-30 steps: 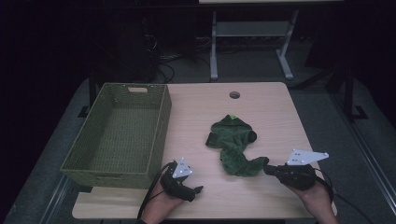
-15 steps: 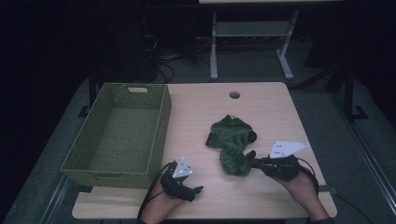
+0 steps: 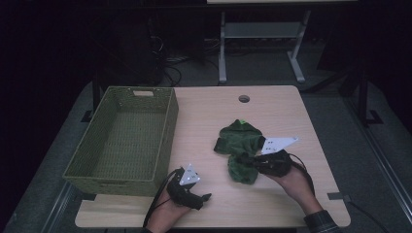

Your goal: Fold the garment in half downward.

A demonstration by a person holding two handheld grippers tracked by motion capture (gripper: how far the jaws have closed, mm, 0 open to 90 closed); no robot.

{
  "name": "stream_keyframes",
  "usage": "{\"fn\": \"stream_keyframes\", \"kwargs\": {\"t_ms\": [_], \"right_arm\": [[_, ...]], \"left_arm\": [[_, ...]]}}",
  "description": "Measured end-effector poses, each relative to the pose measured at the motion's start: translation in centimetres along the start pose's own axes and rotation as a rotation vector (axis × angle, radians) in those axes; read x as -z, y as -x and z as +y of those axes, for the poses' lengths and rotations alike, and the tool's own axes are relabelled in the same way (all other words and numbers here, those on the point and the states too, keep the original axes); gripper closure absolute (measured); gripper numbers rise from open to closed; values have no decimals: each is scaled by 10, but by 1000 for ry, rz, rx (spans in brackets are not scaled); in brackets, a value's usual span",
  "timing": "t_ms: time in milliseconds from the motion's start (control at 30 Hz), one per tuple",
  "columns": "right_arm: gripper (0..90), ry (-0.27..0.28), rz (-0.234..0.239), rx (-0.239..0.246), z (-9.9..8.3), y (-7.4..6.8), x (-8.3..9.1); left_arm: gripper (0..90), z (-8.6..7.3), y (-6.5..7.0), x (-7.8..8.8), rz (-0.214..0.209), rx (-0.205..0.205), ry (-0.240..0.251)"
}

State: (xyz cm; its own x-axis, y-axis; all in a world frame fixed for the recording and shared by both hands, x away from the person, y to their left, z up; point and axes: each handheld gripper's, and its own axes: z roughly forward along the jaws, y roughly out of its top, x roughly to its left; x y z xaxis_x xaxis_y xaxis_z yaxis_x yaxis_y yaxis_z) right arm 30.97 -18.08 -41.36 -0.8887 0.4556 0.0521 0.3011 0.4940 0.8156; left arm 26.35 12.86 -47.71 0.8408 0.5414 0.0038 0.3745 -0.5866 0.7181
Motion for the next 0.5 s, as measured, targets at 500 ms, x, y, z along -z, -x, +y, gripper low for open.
{"fn": "stream_keyframes", "kwargs": {"t_ms": [500], "right_arm": [[877, -15, -77, -104, -7, 15, -12]], "left_arm": [[129, 0, 0, 0, 0, -5, -3]]}}
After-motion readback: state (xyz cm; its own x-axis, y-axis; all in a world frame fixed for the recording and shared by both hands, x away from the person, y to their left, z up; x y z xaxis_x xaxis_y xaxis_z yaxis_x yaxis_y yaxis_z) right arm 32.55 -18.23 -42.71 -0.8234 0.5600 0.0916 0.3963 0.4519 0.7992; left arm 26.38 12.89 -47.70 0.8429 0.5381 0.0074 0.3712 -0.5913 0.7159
